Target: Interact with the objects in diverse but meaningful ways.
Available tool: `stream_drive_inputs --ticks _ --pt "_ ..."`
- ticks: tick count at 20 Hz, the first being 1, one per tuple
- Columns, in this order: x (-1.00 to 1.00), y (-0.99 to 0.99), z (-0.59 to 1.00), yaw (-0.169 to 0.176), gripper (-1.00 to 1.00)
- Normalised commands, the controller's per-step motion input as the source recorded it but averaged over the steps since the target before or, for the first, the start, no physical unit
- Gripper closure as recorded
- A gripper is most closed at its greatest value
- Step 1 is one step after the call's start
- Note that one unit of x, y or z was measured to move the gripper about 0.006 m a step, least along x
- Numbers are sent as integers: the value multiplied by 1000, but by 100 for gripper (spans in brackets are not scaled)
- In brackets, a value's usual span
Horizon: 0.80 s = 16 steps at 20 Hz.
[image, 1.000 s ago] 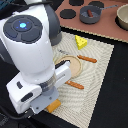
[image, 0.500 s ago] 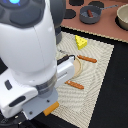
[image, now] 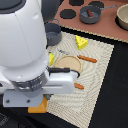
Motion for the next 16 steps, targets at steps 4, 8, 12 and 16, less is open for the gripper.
stream_drive_inputs --ticks 4,8,12,16 --pt "-342 225 -29 -170 100" --pt "-341 292 -76 18 100" --pt "-581 391 -97 80 100" --pt "-741 412 -63 71 100"
